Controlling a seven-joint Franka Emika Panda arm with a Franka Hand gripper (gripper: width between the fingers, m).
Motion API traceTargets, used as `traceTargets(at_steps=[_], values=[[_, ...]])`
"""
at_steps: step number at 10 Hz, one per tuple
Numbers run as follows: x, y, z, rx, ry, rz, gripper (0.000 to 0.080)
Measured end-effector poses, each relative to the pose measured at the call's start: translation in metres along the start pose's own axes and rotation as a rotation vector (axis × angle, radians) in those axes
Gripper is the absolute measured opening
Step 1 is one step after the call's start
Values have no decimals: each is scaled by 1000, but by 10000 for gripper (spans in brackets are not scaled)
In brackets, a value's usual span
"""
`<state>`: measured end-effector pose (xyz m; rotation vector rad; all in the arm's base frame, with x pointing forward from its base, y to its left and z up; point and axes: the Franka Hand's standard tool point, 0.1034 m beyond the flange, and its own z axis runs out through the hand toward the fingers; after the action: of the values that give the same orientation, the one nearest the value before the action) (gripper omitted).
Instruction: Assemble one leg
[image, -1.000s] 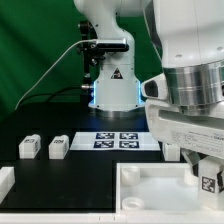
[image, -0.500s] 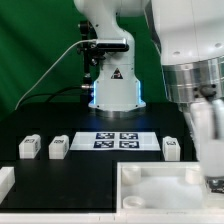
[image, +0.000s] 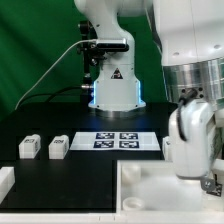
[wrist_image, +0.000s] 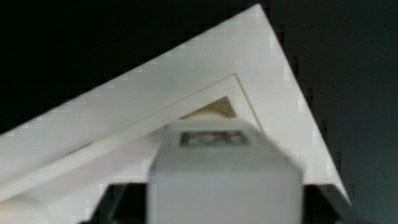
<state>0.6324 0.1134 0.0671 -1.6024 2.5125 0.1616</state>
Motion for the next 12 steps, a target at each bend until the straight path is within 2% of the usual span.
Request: traceTargets(at_steps=[1,2,3,4,6,7,8,10,11,12], values=[[0,0,0,-4,1,-67,553],[1,1,-1,-16,6,-202,553],[0,3,-2,-46,25,-437,629],[-3,5,-2,-49,26,-490,644],[-2,4,-2,-53,24,-731,648],[-1,5,-2,-64,36,-879,648],[-2,6,-2,-90,71,-1068,648],[-1,2,-2,-95,75,-1351,648],[-2,3,-1,-90,73,-1277,648],[-1,2,-1,-91,74,-1285,524]])
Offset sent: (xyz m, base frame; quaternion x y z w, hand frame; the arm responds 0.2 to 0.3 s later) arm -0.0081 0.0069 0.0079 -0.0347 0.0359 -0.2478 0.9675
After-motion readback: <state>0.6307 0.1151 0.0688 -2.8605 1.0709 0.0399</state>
